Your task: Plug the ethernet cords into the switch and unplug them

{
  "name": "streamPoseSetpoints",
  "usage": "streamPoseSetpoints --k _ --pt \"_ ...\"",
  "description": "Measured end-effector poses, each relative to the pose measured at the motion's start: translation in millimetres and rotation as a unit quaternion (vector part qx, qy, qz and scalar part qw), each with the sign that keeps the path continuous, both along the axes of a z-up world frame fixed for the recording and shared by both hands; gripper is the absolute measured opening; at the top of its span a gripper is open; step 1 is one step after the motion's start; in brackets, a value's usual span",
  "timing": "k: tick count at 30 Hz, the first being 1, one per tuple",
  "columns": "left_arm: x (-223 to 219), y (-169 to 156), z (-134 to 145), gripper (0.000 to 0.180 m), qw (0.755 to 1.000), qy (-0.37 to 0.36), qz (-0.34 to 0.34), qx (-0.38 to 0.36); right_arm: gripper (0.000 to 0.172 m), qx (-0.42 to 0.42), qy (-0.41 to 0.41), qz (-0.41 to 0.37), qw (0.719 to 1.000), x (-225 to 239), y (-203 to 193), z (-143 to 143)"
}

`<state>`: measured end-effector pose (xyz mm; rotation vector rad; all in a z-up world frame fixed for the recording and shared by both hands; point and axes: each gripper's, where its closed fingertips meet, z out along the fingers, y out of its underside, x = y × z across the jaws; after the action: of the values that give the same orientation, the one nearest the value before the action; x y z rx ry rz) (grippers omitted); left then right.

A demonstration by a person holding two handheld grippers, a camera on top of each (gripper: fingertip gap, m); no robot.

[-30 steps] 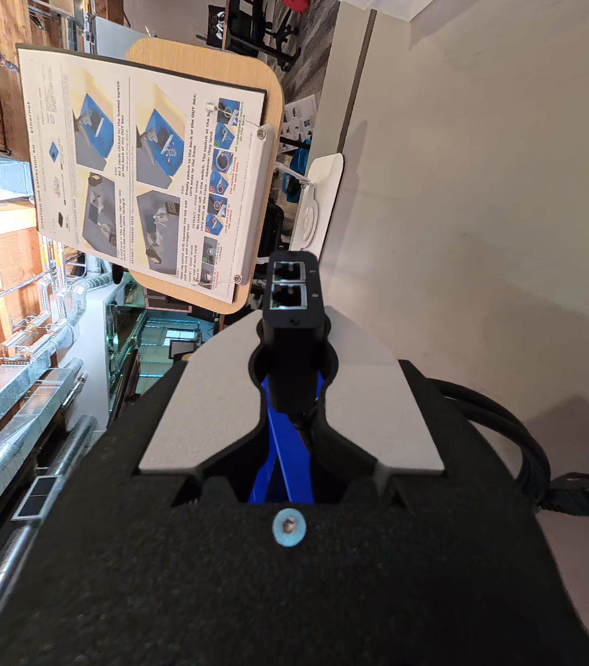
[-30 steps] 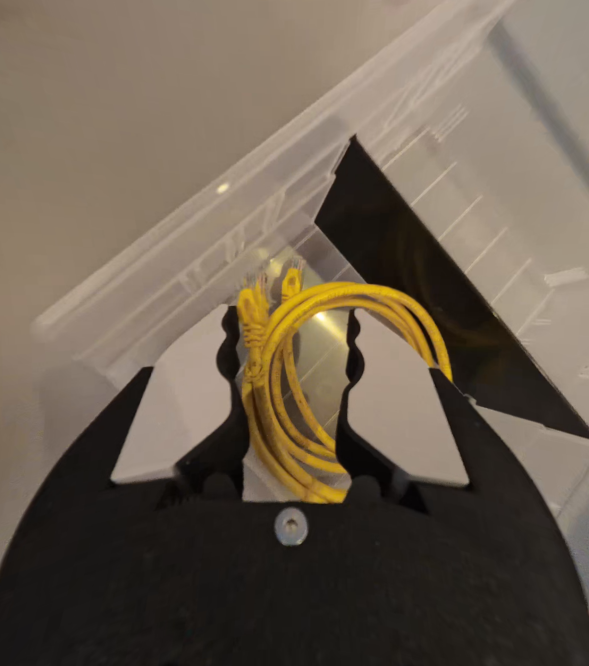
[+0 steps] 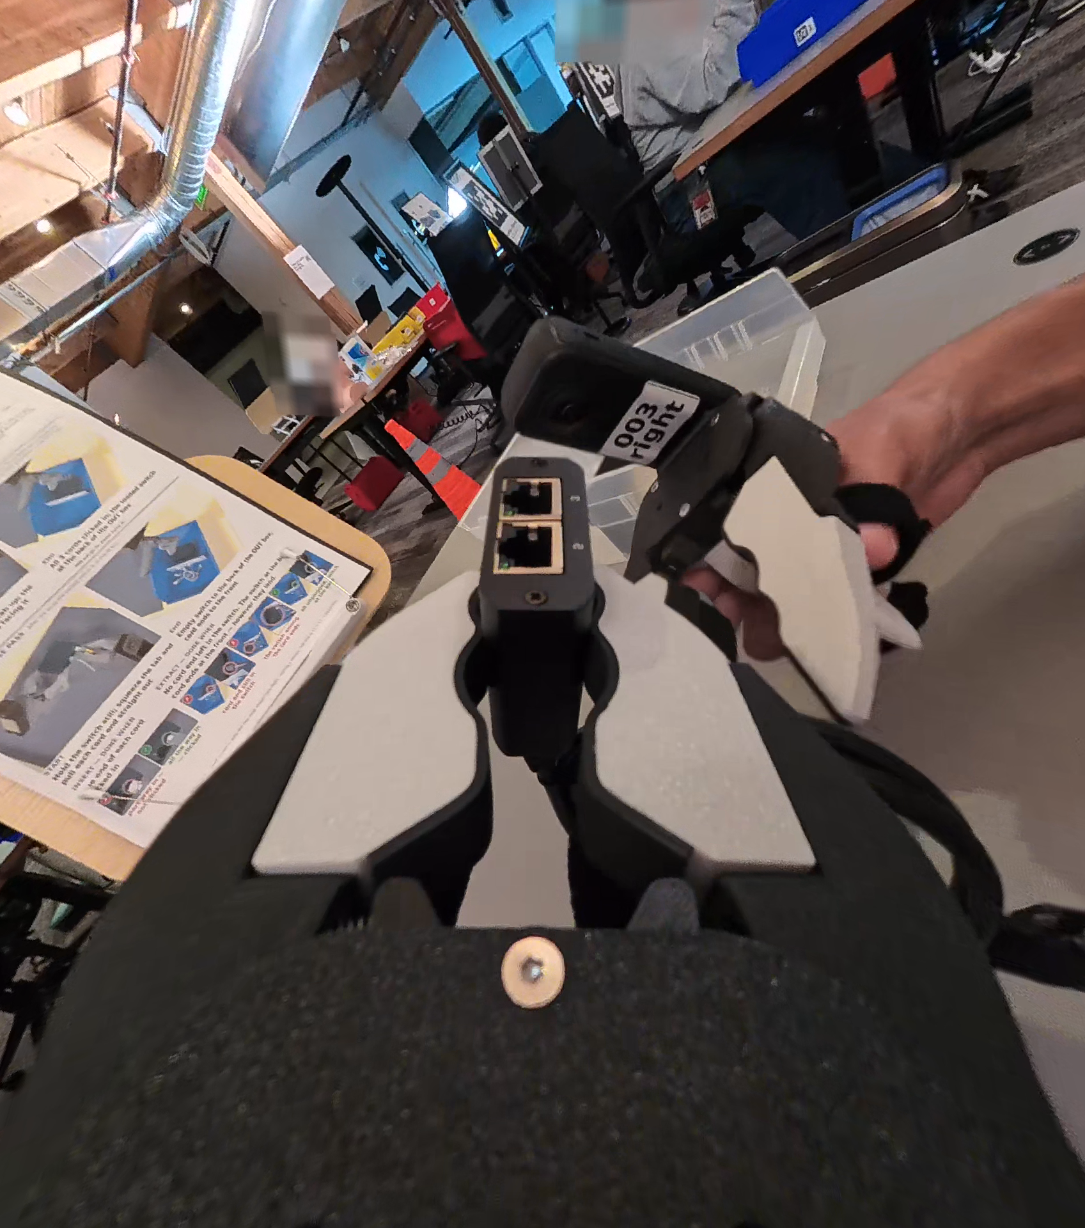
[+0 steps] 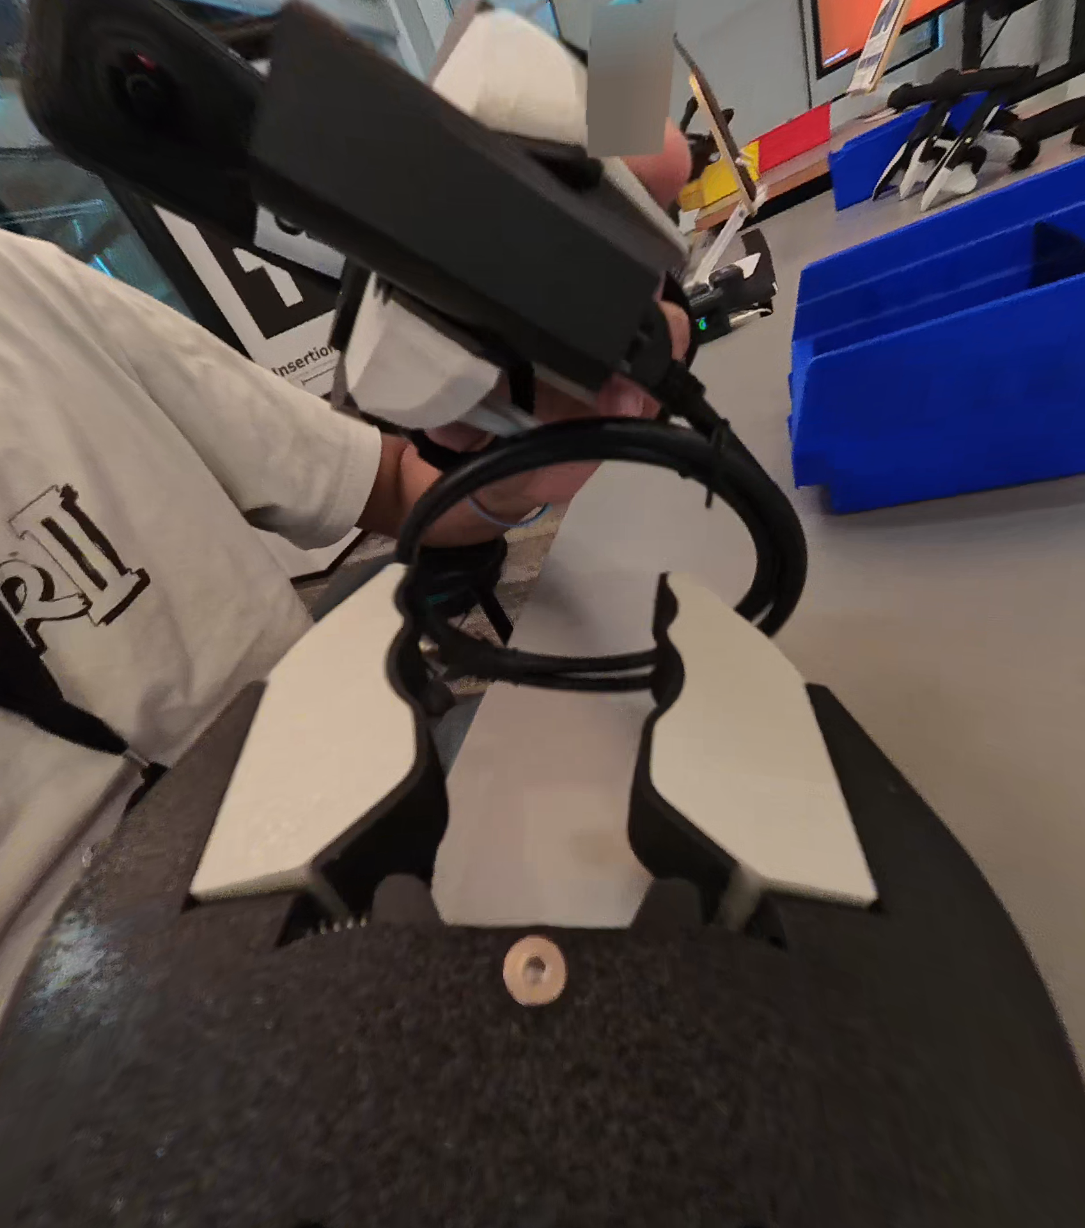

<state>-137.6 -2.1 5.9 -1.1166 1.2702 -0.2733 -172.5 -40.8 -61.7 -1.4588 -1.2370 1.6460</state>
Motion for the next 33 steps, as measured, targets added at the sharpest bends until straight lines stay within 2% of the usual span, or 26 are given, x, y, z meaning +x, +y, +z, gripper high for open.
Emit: streamPoseSetpoints --k 4,7,8,10,14,17,20,23,28,30,33 --pt "5.2 -14.8 7.2 0.025 0.997 -0.035 -0.058 -0.029 0.062 0.089 -0.038 -0.098 0.99 16.1 35.6 -5.4" --pt "11.7 -24.5 12.4 0.025 0.992 -0.061 -0.095 -0.059 0.06 0.123 -0.006 -0.09 0.988 -0.7 26.7 4.9" --pt "12.4 -26.3 13.5 0.025 0.991 -0.065 -0.102 -0.064 0.052 0.131 0.001 -0.08 0.988 -6.9 21.2 5.5" --pt "10.9 -27.0 12.6 0.025 0.99 -0.062 -0.105 -0.071 0.017 0.164 -0.019 -0.104 0.981 -9.6 27.4 -1.0" --pt "-1.1 -6.8 -4.1 0.025 0.993 -0.024 -0.067 -0.09 0.011 0.206 -0.091 -0.15 0.963 21.8 50.4 -1.5" --pt "-3.6 10.5 -25.1 0.025 0.987 0.004 -0.048 -0.155 0.007 0.274 -0.205 -0.189 0.92 49.5 64.6 -5.9" --pt "-2.3 19.4 -36.4 0.026 0.986 0.011 -0.028 -0.167 0.006 0.322 -0.306 -0.216 0.87 65.7 72.3 -11.4" --pt "-4.3 27.3 -42.0 0.027 0.988 0.025 0.001 -0.152 0.006 0.347 -0.347 -0.246 0.836 75.0 80.8 -9.8" --pt "-5.2 32.0 -51.7 0.049 0.972 0.022 0.013 -0.233 0.006 0.382 -0.408 -0.289 0.777 92.7 96.4 -7.7" --pt "-6.0 34.6 -52.7 0.051 0.973 0.027 0.025 -0.228 0.006 0.4 -0.424 -0.292 0.759 94.4 98.1 -8.0" --pt "-8.3 37.9 -51.0 0.051 0.98 0.043 0.052 -0.187 0.006 0.443 -0.47 -0.31 0.698 103.5 105.0 -6.0"
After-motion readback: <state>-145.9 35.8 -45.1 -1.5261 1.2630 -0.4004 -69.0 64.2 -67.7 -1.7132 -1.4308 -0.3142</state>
